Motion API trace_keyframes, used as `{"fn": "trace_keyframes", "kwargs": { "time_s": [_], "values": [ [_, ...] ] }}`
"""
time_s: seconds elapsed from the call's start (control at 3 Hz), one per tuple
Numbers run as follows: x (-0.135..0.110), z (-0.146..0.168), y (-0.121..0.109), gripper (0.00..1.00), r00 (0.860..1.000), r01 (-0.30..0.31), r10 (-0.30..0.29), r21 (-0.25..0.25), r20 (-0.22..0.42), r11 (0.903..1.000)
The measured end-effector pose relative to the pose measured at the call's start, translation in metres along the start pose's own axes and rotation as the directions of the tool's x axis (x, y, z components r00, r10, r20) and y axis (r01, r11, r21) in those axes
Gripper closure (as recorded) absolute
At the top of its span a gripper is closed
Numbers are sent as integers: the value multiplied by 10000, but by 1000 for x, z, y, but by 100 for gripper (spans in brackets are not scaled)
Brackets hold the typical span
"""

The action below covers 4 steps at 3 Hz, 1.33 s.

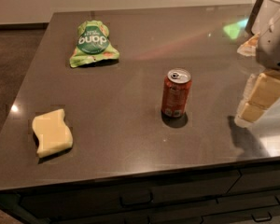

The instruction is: Move coke can near green rice chip bag

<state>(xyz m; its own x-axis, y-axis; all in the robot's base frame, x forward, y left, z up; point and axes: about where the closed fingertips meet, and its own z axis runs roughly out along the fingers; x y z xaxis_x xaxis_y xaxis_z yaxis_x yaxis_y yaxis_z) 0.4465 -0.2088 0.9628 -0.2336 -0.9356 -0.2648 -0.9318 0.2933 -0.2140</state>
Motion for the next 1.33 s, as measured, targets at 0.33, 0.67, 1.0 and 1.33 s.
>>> {"fn": "trace_keyframes", "kwargs": {
  "time_s": [0.33,0.67,1.0,1.33],
  "values": [
    [-12,26,-1,0,9936,-580,613,-373,952,9976],
    [-36,48,-8,0,9784,-870,931,-412,1848,9954],
    [-60,67,-17,0,9603,-1027,1039,-180,2591,9945],
    [-76,82,-27,0,9452,-1217,1186,-87,3043,9925]
  ]
}}
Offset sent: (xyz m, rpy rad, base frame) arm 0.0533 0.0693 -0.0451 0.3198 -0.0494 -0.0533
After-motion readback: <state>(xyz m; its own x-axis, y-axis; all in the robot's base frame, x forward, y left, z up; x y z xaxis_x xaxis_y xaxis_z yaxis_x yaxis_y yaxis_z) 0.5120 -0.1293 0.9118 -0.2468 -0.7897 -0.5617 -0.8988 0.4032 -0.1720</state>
